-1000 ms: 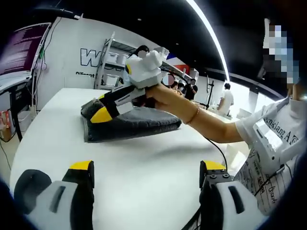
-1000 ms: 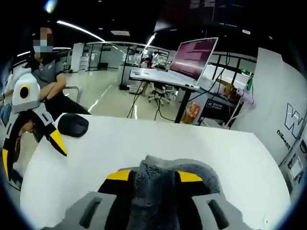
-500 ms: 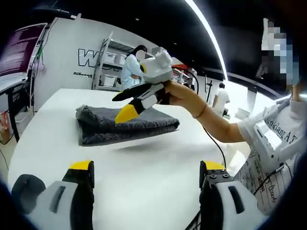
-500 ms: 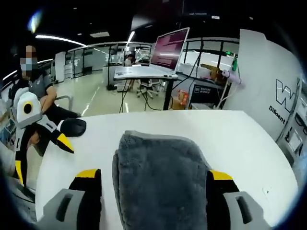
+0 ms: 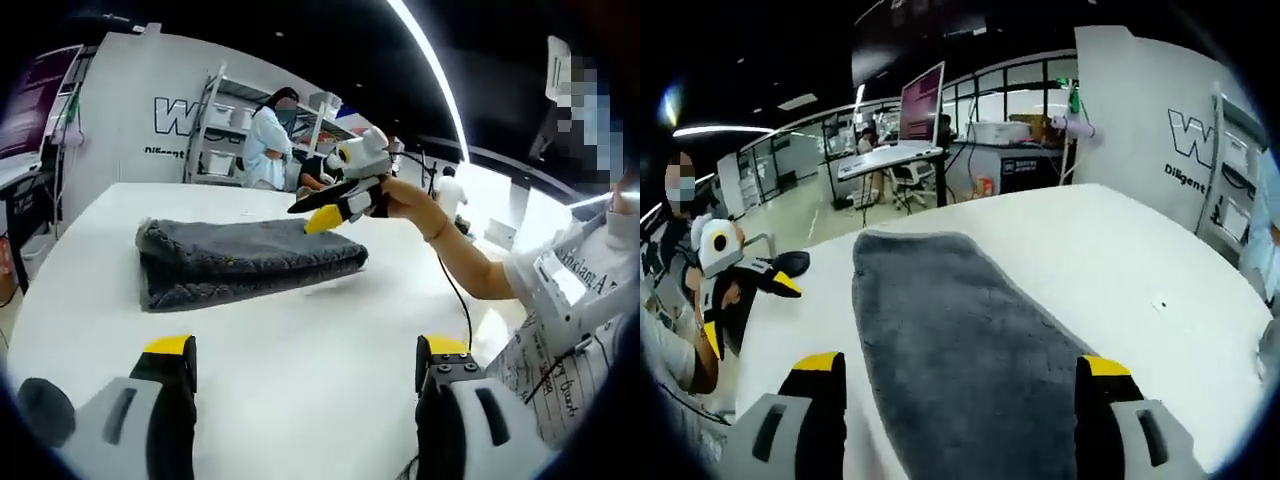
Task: Fold the towel on the table until its edges align and the towel forms a compact rectangular stack.
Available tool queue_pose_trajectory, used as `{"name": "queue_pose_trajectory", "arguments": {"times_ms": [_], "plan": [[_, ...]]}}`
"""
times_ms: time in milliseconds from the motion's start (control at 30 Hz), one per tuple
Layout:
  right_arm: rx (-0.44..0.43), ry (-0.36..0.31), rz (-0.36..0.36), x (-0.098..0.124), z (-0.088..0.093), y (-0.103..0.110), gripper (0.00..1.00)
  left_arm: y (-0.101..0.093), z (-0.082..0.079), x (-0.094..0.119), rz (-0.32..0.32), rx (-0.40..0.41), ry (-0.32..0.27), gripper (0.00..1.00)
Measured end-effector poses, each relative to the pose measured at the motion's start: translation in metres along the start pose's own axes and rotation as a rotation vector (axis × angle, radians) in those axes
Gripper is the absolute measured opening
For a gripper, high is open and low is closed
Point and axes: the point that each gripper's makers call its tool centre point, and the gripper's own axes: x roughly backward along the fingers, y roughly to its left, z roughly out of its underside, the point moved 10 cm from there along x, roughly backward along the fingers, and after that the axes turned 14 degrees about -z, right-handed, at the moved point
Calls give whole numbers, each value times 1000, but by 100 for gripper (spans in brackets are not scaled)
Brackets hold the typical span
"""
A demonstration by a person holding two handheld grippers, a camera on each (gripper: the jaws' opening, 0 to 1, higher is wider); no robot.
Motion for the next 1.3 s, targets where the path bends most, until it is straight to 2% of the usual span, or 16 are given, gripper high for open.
{"name": "queue_pose_trajectory", "arguments": {"times_ms": [167, 300, 433, 500, 600, 700, 933, 1067, 1167, 1300], "plan": [[-80, -60, 55, 38, 23, -23, 94, -4, -4, -7, 18, -13, 12, 95], [-133, -84, 135, 65, 42, -46, 90, -5, -6, -13, 27, -20, 20, 95], [-166, -91, 174, 77, 58, -58, 83, -8, -7, -19, 34, -21, 24, 95], [-181, -102, 185, 78, 67, -63, 75, -9, -8, -21, 39, -23, 26, 95], [-195, -117, 162, 76, 77, -64, 58, -12, -8, -24, 49, -26, 27, 95], [-213, -146, 114, 68, 87, -63, 46, -16, -7, -27, 55, -28, 33, 95], [-260, -142, 29, 55, 93, -61, 30, -15, -6, -27, 61, -28, 36, 95], [-294, -160, -3, 53, 97, -63, 25, -12, -6, -26, 66, 24, 19, 95], [-273, -168, -31, 53, 97, -62, 15, -13, -5, -26, 68, 45, 8, 94], [-254, -164, -37, 57, 99, -63, 11, -14, -5, -27, 65, 42, 9, 94]]}}
